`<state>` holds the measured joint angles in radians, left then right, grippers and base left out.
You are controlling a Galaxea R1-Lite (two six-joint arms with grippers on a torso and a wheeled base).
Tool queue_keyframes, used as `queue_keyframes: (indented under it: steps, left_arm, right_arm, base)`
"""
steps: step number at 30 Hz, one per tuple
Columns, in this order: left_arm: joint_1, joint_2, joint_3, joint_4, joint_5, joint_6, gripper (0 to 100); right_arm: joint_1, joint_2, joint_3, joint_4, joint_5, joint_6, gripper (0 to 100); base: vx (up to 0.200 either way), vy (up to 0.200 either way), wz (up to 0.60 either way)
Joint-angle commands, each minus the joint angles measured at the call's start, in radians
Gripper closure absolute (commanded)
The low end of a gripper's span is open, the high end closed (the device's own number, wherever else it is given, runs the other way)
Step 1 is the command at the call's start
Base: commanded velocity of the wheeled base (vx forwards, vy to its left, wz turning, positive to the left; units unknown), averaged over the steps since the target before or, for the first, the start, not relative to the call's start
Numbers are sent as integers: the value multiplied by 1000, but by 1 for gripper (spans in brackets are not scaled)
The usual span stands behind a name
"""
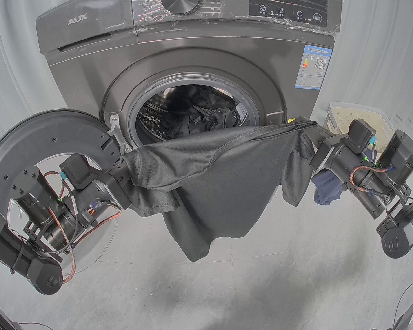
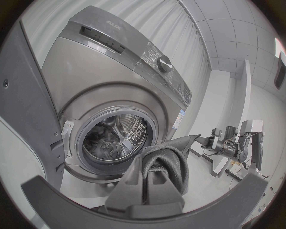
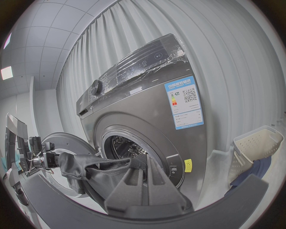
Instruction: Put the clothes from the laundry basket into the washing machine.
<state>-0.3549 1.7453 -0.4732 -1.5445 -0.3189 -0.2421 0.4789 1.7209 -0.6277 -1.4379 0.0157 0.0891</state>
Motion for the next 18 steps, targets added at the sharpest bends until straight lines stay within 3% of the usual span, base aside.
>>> queue_keyframes:
  steps: [1,6,7,14,18]
  left_arm:
    - [1,22,13,0,0,3,100]
    - [-12,56,68,0,-9,4,100]
    - [-15,72,71,0,-9,4,0]
    - [-41,244,56,0,1,1,0]
    - [-15,341,47,0,3,4,0]
  right_arm:
    - [10,-7,5,-4,4,0,100]
    - [55,-7,6,-4,1,1,100]
    - [63,-7,8,-4,1,3,100]
    - [109,-7,13,-1,0,3,100]
    - [116,-1,22,-1,-2,1,100]
  base:
    - [0,0,0]
    - [0,0,0]
    - [0,0,0]
    - [0,0,0]
    - [0,0,0]
